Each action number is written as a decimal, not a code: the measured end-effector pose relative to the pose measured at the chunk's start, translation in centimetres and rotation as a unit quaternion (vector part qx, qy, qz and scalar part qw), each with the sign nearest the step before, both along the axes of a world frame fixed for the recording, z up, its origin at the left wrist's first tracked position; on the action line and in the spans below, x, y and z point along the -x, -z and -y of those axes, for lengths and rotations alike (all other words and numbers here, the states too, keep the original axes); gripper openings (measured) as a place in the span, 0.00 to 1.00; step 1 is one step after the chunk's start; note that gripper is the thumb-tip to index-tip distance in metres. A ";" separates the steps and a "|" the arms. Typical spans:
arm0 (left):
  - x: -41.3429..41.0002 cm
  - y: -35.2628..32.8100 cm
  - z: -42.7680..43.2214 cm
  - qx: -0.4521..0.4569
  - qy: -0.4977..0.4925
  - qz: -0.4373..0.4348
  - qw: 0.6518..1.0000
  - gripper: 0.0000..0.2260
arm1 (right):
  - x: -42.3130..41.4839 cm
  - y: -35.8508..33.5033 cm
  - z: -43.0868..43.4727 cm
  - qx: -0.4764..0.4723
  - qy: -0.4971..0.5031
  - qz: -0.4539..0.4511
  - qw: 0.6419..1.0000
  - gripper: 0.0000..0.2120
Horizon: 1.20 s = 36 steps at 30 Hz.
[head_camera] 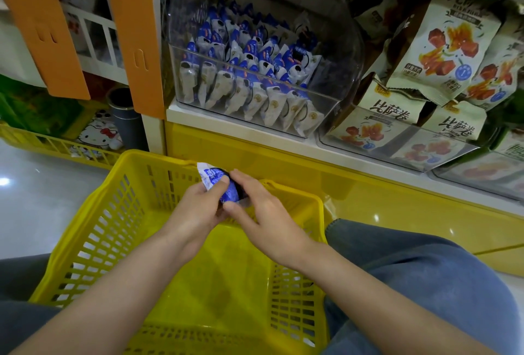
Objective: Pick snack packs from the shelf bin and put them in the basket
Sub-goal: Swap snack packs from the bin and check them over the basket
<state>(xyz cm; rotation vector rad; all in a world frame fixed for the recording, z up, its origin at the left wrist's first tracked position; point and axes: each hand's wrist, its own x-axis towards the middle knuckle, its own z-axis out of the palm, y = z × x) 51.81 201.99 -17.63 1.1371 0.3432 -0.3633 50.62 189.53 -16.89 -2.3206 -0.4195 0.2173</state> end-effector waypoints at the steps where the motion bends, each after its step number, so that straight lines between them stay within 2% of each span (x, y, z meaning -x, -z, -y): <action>1: -0.1 -0.2 -0.1 0.032 -0.004 -0.020 0.999 0.11 | 0.0 0.1 0.1 0.019 -0.018 -0.003 1.000 0.30; 3: -0.1 -0.7 -0.3 0.106 -0.001 -0.058 0.993 0.13 | -0.1 0.2 0.3 0.048 -0.037 0.009 0.998 0.32; 5: -0.2 -0.9 -0.2 0.135 -0.005 -0.077 0.988 0.14 | -0.3 0.1 0.4 0.032 -0.018 0.037 0.999 0.25; 9: -0.3 -0.6 0.0 -0.042 0.006 -0.029 0.999 0.16 | -1.2 -0.5 0.8 -0.064 0.070 0.042 0.995 0.07; 12: -0.2 -0.7 -0.4 -0.122 -0.002 0.048 0.991 0.16 | -1.8 -1.0 1.0 -0.131 0.111 -0.032 0.985 0.07; 15: -0.4 -1.1 -0.8 -0.126 0.017 0.090 0.988 0.10 | -2.1 -1.3 1.2 -0.142 0.130 -0.056 0.980 0.11; 18: -0.2 -1.2 -0.7 -0.119 0.019 0.098 0.988 0.06 | -2.4 -1.6 1.4 -0.123 0.149 -0.036 0.980 0.16; 21: -0.2 -1.2 -0.5 -0.127 0.024 0.090 0.988 0.05 | -2.2 -1.8 1.5 -0.086 0.154 0.019 0.984 0.16; 25: -0.2 -1.6 -0.7 -0.126 0.115 0.111 0.979 0.06 | -2.2 -2.6 1.6 -0.092 0.166 0.051 0.981 0.12; 27: 0.0 -1.8 -0.8 -0.123 0.128 0.131 0.975 0.07 | -2.4 -3.0 1.7 -0.158 0.180 0.015 0.971 0.09; 30: -0.2 -2.0 -0.9 -0.107 0.080 0.138 0.981 0.09 | -2.5 -3.4 1.6 -0.266 0.187 -0.082 0.942 0.09; 33: -0.2 -2.0 -0.8 -0.094 0.042 0.132 0.986 0.10 | -2.3 -3.5 1.3 -0.294 0.166 -0.143 0.930 0.11; 36: -0.1 -2.1 -0.6 -0.116 0.026 0.148 0.982 0.07 | -2.1 -3.7 1.2 -0.284 0.153 -0.138 0.937 0.10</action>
